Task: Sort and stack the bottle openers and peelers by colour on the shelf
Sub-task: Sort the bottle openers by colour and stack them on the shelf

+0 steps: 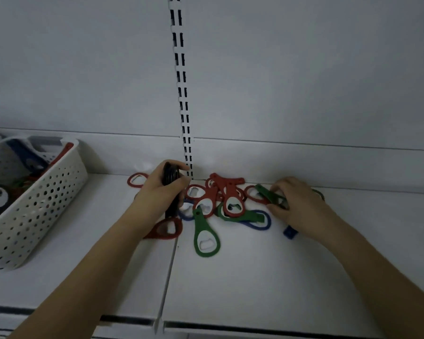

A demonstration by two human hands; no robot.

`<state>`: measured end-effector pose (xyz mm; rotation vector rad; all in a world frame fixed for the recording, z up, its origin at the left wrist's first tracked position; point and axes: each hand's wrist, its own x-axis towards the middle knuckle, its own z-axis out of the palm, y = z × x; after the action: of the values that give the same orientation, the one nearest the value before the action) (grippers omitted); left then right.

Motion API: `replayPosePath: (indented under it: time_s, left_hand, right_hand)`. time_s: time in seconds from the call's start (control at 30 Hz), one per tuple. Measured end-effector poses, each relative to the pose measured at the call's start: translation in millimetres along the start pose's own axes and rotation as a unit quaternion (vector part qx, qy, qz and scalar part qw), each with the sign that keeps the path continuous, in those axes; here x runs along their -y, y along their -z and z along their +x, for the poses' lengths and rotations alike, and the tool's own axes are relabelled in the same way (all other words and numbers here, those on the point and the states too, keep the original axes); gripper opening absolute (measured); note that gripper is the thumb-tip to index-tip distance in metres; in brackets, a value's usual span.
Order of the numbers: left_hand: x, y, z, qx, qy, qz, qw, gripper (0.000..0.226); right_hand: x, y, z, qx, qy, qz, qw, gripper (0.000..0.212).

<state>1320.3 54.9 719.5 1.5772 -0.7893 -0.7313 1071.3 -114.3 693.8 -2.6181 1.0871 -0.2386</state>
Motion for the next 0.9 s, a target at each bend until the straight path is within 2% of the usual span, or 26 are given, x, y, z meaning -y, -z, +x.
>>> replayPosePath:
  time_s: [0.1, 0.13, 0.2, 0.27, 0.37, 0.4, 0.47, 0.53, 0.6, 0.63, 0.77, 0.9]
  left_hand:
    - [-4, -24, 6, 0.036, 0.021, -0.058, 0.997, 0.016]
    - [-4, -31, 8, 0.04, 0.026, -0.076, 0.996, 0.016]
    - [0, -41, 12, 0.044, 0.041, -0.123, 0.991, 0.015]
    - [3, -46, 14, 0.047, 0.076, -0.191, 0.977, 0.014]
    - [9, -39, 17, 0.036, 0.104, -0.276, 0.955, 0.015]
    - [12, -36, 18, 0.033, 0.105, -0.294, 0.95, 0.017]
    - [15, -32, 20, 0.034, 0.104, -0.303, 0.947, 0.019]
    - [15, -33, 20, 0.035, 0.102, -0.303, 0.947, 0.021]
    - [15, -34, 19, 0.032, 0.101, -0.308, 0.946, 0.023]
    - [14, -34, 18, 0.032, 0.102, -0.308, 0.946, 0.023]
    - [15, -33, 16, 0.033, 0.109, -0.295, 0.949, 0.018]
    - [14, -34, 17, 0.038, 0.108, -0.297, 0.948, 0.019]
  right_hand:
    - [18, -10, -2, -0.082, 0.068, -0.019, 0.994, 0.048]
    - [29, -10, -2, -0.071, 0.118, -0.024, 0.99, 0.053]
    - [48, -11, -4, 0.008, 0.191, -0.017, 0.981, 0.065]
    - [50, -11, -5, 0.057, 0.192, -0.015, 0.98, 0.071]
    - [29, -4, -5, -0.006, 0.147, -0.054, 0.988, 0.056]
    - [22, -1, -5, -0.035, 0.128, -0.071, 0.989, 0.058]
    - [18, -3, -5, -0.059, 0.122, -0.064, 0.989, 0.068]
    - [30, -11, -6, -0.028, 0.182, -0.066, 0.981, 0.073]
    - [41, -21, -6, -0.005, 0.255, -0.065, 0.965, 0.069]
    - [44, -23, -6, -0.001, 0.263, -0.054, 0.963, 0.064]
    - [43, -13, -3, -0.016, 0.205, -0.041, 0.978, 0.042]
    - [53, -14, 4, -0.051, 0.24, -0.083, 0.966, 0.059]
